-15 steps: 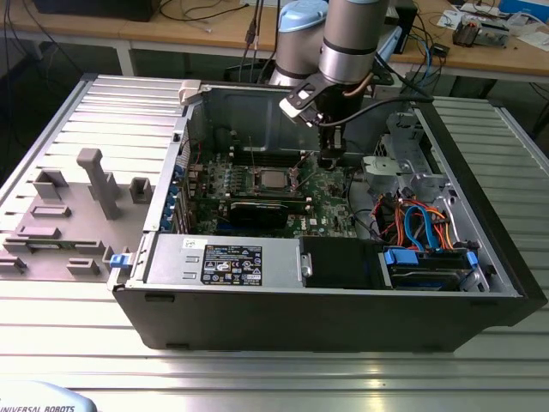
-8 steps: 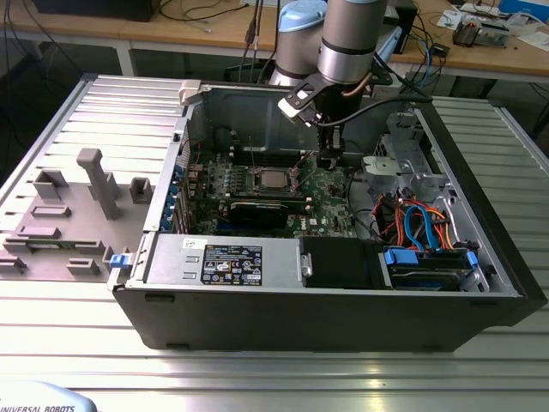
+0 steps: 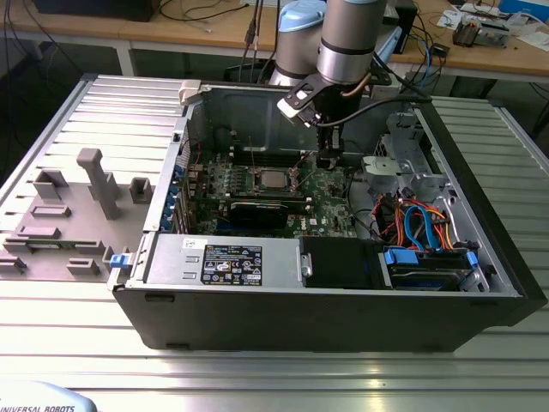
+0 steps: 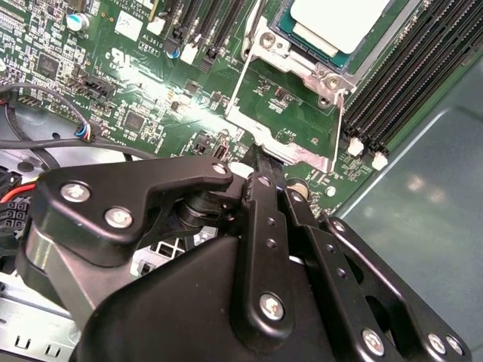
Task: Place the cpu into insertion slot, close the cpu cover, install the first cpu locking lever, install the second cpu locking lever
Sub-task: 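Close the cpu cover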
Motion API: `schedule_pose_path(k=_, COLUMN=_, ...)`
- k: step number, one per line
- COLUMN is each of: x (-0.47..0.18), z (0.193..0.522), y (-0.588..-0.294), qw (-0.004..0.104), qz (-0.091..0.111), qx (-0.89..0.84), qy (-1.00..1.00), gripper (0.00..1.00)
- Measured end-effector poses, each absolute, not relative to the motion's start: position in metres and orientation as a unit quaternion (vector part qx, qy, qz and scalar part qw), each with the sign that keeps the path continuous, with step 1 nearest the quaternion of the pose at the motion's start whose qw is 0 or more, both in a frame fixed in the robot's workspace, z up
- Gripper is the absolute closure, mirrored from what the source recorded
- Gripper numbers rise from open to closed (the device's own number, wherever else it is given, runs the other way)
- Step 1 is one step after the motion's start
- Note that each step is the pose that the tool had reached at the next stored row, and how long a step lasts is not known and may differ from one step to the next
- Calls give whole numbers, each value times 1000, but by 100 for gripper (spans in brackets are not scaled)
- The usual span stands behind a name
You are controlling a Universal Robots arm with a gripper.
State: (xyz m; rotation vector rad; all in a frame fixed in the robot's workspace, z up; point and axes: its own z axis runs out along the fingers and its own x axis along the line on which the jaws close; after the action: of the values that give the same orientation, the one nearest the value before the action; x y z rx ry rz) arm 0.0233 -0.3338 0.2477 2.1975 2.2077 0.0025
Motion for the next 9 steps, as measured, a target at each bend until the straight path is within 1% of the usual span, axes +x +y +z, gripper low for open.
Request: schedule_pose_path(k=9, x=20, z=248, y=-334, qw=13, qz=1, qx=705, qy=709, gripper=89)
